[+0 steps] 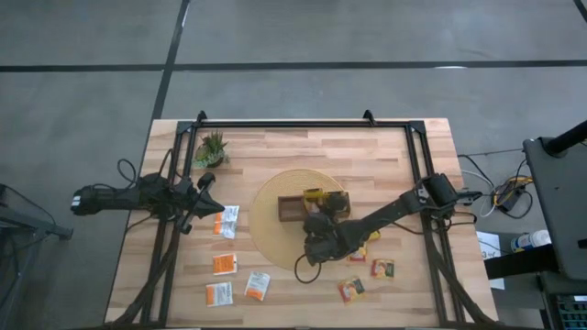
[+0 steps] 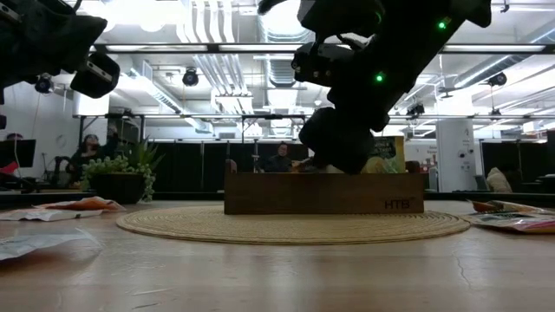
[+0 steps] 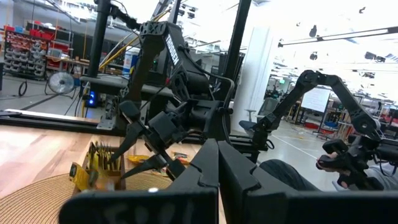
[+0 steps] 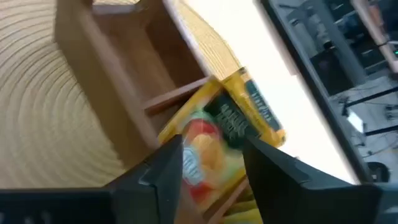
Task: Pick & Place Tea
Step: Put the orange tea bag into the middle of the wooden organizer
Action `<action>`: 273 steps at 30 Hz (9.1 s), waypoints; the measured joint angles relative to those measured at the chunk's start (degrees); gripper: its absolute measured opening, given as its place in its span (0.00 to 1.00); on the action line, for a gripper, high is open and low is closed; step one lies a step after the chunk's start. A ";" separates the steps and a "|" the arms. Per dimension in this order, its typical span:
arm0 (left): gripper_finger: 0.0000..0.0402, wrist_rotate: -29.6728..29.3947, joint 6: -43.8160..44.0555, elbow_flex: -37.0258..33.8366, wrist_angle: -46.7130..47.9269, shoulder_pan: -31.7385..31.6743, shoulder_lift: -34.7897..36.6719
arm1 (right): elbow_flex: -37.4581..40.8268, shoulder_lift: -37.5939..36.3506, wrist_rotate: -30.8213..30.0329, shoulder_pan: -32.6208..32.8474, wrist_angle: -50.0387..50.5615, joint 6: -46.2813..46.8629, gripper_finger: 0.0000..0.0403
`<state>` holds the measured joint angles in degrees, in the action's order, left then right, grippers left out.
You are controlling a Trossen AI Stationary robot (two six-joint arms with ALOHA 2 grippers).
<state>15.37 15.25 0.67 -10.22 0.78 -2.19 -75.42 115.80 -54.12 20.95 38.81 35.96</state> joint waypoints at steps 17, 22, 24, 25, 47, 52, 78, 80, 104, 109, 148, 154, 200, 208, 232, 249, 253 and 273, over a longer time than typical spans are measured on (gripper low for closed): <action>0.00 -0.01 -0.02 -0.01 0.02 0.00 0.01 | -0.01 -8.03 2.58 0.17 1.51 0.02 0.47; 0.00 -0.01 0.00 0.01 0.03 -0.02 0.00 | -0.01 -11.10 13.06 0.20 1.56 -0.17 0.45; 0.00 0.01 -0.01 0.01 -0.01 -0.01 0.02 | -0.01 -12.21 18.21 0.20 1.56 -0.10 0.45; 0.00 -0.02 -0.01 -0.01 0.01 0.00 0.01 | 0.00 -12.86 20.83 0.17 1.73 -0.08 0.45; 0.00 -0.02 -0.01 -0.01 0.04 0.00 0.01 | 0.22 -15.57 35.73 13.62 13.26 11.07 0.44; 0.00 -0.02 0.00 -0.01 0.03 0.00 0.00 | 0.81 -15.56 33.98 16.01 13.49 13.07 0.42; 0.00 0.00 -0.01 0.01 0.00 0.00 0.02 | 15.80 -15.99 38.15 19.64 9.65 31.61 0.32; 0.00 -0.01 -0.01 0.00 0.00 -0.01 0.01 | 17.60 -15.99 38.22 19.64 6.92 32.38 0.30; 0.00 -0.02 -0.02 0.02 0.02 -0.02 0.02 | 15.84 -15.58 34.94 20.09 -1.43 26.35 0.02; 0.00 -0.01 0.00 0.00 0.02 -0.01 0.01 | 9.09 -15.31 27.65 20.02 4.64 20.48 0.02; 0.00 -0.02 -0.01 0.00 0.00 -0.02 0.01 | 1.97 -15.09 -1.43 11.04 13.51 2.86 0.02; 0.00 -0.02 -0.02 -0.01 0.00 -0.01 -0.01 | 4.83 -15.09 -1.38 8.29 4.78 -0.52 0.02; 0.00 0.00 0.00 -0.01 0.02 -0.01 -0.01 | 18.06 -15.14 3.53 0.33 -22.95 -8.06 0.02; 0.00 -0.01 0.00 -0.01 0.00 -0.01 0.00 | 18.38 -15.14 3.07 -0.02 -24.11 -7.89 0.02; 0.00 -0.02 0.00 -0.01 0.02 -0.02 -0.01 | 18.14 -11.62 3.14 -1.25 -25.49 -10.51 0.02; 0.00 0.01 0.00 0.01 0.02 0.00 0.02 | 18.14 -11.62 3.12 -1.25 -25.36 -9.40 0.02; 0.00 0.00 0.00 0.01 0.02 0.00 0.00 | 18.13 -11.62 3.10 -1.25 -25.35 -9.44 0.02; 0.00 -0.02 -0.01 0.01 0.02 0.00 0.01 | 13.35 -11.62 3.61 -1.06 -11.56 -3.71 0.02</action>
<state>15.35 15.23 0.68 -10.20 0.78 -2.18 -62.07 104.18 -50.51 19.89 27.25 32.26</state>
